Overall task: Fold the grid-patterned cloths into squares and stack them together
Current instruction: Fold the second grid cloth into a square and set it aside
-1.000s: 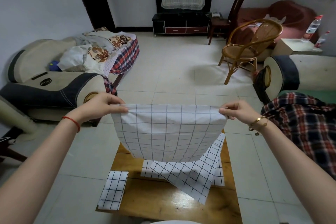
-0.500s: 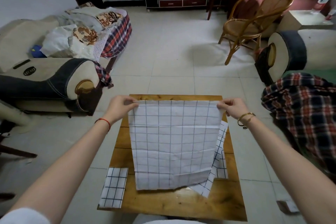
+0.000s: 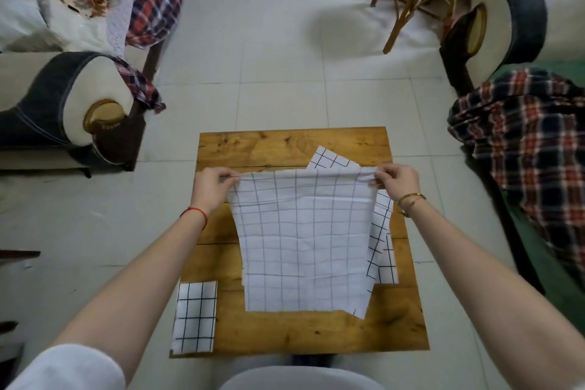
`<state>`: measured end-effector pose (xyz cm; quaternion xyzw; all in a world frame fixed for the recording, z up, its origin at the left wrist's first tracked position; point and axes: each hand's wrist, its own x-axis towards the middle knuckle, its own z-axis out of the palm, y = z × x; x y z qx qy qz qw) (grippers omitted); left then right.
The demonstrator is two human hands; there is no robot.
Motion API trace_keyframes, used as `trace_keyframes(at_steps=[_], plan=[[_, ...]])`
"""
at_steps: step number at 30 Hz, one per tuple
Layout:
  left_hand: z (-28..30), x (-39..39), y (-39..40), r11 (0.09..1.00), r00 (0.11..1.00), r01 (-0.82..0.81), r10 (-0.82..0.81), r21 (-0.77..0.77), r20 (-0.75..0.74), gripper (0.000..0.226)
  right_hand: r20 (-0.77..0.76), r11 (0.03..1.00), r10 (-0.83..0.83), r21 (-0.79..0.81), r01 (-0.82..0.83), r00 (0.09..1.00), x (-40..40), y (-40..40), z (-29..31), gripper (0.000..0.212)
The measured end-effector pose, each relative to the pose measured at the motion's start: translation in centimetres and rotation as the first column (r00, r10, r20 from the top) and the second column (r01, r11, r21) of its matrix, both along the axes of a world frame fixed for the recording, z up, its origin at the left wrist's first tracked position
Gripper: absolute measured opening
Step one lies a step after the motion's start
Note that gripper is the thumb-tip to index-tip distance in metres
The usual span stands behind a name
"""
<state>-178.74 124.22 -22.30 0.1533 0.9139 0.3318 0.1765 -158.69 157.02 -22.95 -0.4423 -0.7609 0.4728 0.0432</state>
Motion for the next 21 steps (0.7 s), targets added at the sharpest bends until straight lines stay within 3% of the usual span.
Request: trace_keyframes(at_steps=[4, 11, 16, 21], plan=[[-0.6, 0.1, -0.2, 1.0, 1.0, -0.012, 0.012, -0.003, -0.025, 0.01, -0.013, 0.993, 0.011, 0.121, -0.01, 1.0, -0.5, -0.7, -0.6, 0.014], [-1.7, 1.7, -2.2, 0.999, 1.0, -0.016, 0.016, -0.028, -0.004, 0.012, -0.032, 0.998, 0.035, 0.044, -0.034, 0.999, 0.9, -1.6, -2.4, 0.015], [-2.8, 5.1, -4.0, 0.999, 0.997, 0.023, -0.021, -0.04, 0.07, 0.012, 0.044, 0.999, 0.043, -0.003, -0.043, 0.998, 4.1, -3.0, -3.5, 0.015], [-5.7, 9.3, -6.8, 0.982, 0.983, 0.137, -0.118, -0.131, 0.142, 0.009, 0.197, 0.987, 0.163, -0.023, -0.162, 0.967, 9.0, -4.8, -5.8, 0.02]])
